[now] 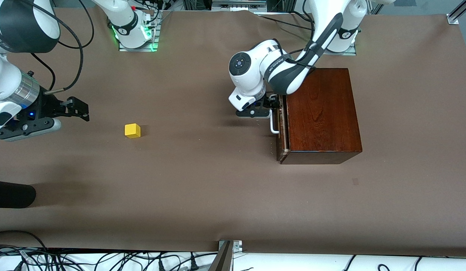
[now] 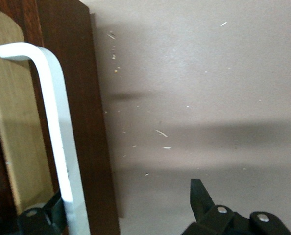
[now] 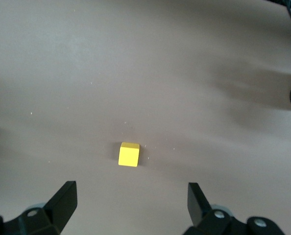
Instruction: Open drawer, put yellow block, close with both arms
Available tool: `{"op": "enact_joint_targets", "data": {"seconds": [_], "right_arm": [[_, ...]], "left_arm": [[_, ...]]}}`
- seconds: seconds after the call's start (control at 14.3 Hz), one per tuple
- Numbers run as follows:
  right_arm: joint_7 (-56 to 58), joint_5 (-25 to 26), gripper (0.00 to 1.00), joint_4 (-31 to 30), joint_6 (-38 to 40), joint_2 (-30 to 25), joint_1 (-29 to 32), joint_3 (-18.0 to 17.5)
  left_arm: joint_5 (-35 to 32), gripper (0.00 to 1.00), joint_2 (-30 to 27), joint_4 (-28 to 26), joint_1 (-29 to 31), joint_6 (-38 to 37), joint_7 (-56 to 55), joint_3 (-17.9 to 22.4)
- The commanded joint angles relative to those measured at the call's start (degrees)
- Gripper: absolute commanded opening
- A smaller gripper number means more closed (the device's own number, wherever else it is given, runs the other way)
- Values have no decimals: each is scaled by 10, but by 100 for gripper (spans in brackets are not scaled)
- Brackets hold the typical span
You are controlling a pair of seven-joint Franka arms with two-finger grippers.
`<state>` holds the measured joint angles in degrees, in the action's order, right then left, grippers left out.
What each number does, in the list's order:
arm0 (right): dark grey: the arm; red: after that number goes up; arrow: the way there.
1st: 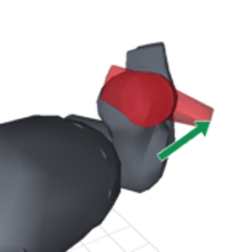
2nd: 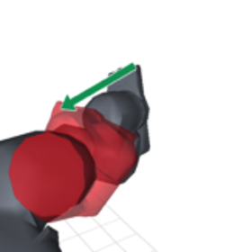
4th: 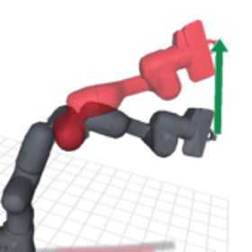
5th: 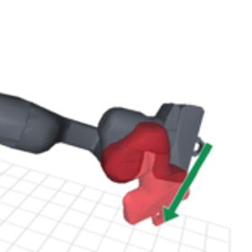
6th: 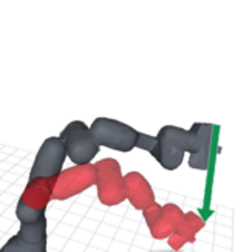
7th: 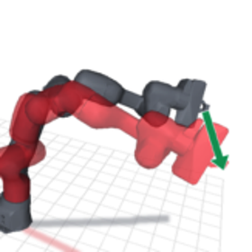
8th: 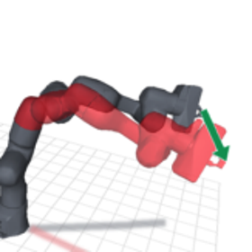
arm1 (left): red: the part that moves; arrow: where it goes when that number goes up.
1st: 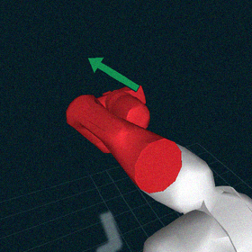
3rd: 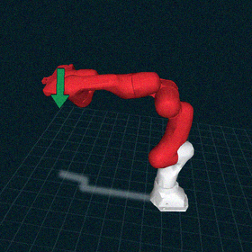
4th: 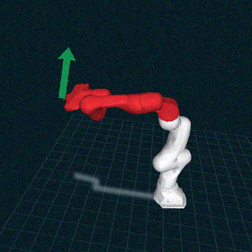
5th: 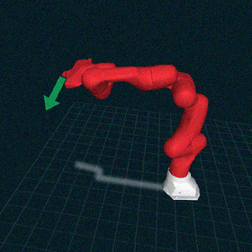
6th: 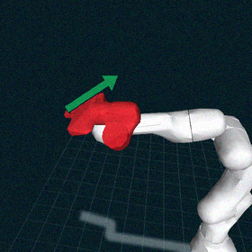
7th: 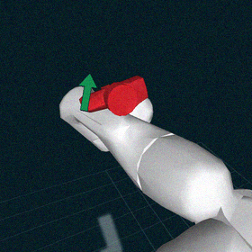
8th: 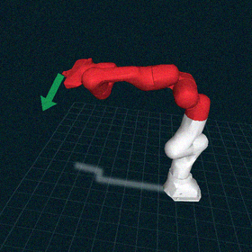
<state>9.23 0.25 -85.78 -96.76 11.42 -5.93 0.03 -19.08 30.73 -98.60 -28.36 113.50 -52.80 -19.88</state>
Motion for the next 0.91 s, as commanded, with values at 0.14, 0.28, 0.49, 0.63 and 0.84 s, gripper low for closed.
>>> {"op": "enact_joint_targets", "data": {"seconds": [0.14, 0.28, 0.49, 0.63, 0.84], "right_arm": [[8, -11, 100, 10, 25, 1, 6, -3], [7, -11, 100, 3, 24, 1, 6, -3], [1, -11, 100, -25, 9, 3, 5, -4], [-3, -6, 100, -53, -17, 4, 4, -4], [-7, -6, 100, -115, -71, 4, 2, -4]], "left_arm": [[-3, 100, 18, 18, -21, 45, -18, -2], [11, 100, 23, 34, -30, 45, -24, -4], [13, 100, 37, 55, -42, 43, -34, -3], [14, 100, 49, 67, -50, 42, -36, -3], [11, 100, 58, 101, -56, 27, -37, -2]]}}
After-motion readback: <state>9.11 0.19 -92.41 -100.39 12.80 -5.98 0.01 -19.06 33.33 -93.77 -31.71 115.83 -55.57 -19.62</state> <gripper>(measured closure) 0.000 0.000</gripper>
